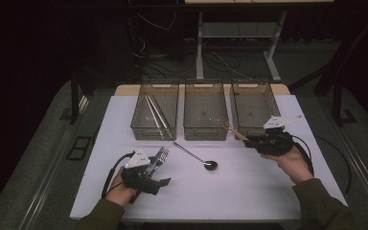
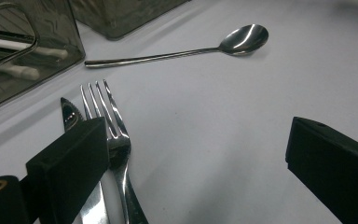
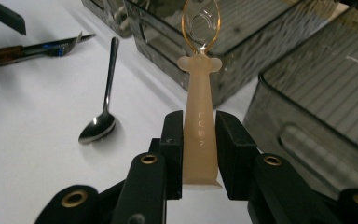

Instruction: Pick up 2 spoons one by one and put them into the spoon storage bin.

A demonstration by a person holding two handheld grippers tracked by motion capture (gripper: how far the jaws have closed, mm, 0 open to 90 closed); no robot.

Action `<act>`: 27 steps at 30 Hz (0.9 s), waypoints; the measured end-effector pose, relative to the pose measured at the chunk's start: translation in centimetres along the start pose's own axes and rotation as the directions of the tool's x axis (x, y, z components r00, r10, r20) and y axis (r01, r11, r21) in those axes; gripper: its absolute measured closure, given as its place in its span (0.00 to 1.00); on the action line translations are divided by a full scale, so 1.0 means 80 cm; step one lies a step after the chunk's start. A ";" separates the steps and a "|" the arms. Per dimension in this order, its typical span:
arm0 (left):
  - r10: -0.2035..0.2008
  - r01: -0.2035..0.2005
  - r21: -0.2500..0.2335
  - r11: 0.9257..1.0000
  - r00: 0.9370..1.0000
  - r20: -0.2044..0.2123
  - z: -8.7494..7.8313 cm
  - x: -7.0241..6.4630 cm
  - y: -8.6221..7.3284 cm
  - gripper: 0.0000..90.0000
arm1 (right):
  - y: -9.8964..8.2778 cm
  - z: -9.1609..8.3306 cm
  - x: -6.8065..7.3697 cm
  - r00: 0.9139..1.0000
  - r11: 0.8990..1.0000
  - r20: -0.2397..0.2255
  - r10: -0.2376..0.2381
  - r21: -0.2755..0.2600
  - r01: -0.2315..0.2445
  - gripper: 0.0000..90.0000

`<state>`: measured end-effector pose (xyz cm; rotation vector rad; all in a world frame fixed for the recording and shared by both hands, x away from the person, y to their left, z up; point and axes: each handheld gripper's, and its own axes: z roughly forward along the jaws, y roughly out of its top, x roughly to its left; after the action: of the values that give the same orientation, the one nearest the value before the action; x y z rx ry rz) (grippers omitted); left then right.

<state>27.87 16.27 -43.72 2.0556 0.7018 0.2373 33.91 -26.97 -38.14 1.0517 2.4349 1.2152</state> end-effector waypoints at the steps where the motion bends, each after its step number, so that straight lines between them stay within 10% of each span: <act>1: -0.002 0.002 0.002 1.000 1.000 0.000 -0.001 0.001 0.000 0.05 | 0.003 0.002 0.000 1.000 1.000 -0.002 -0.002 -0.002 0.002 0.82; 27: -0.016 0.016 0.004 1.000 0.999 -0.043 -0.003 0.004 -0.001 0.05 | 0.084 0.061 -0.004 1.000 1.000 0.010 -0.001 -0.013 0.001 0.82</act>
<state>28.01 16.68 -43.67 2.0531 0.7454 0.2715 39.91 -21.54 -36.10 1.0499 2.4164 1.2213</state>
